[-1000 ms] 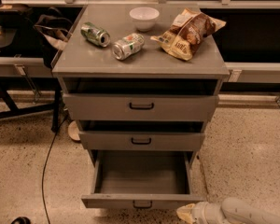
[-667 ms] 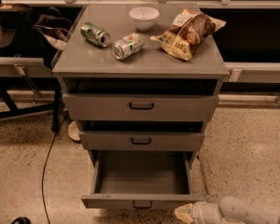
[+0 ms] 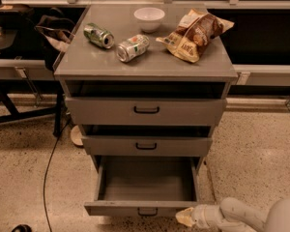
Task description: Close bottom drawer
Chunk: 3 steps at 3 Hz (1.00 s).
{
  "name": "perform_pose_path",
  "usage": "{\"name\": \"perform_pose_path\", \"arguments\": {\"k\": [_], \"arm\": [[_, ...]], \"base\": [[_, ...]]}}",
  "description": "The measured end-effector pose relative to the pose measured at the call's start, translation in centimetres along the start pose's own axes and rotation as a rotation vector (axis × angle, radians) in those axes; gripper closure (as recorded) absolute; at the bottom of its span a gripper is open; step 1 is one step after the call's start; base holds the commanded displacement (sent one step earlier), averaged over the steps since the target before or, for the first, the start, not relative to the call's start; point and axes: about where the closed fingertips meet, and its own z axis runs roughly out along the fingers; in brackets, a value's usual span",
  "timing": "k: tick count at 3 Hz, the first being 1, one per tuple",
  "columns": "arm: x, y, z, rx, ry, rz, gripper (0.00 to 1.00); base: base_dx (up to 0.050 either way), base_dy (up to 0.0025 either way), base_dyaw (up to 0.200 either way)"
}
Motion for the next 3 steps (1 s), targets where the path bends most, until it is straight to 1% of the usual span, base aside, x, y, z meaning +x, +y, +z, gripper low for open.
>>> {"name": "perform_pose_path", "arguments": {"k": [1,2,3], "arm": [[-0.4,-1.4,1.4,0.003,-0.003,0.016,1.0],[-1.9,-4.7,2.5,0.035,-0.015,0.038,1.0],[-3.4,-7.1,3.0,0.072,-0.016,0.041,1.0]], "base": [[0.0,0.0,0.0],[0.0,0.0,0.0],[0.0,0.0,0.0]]}}
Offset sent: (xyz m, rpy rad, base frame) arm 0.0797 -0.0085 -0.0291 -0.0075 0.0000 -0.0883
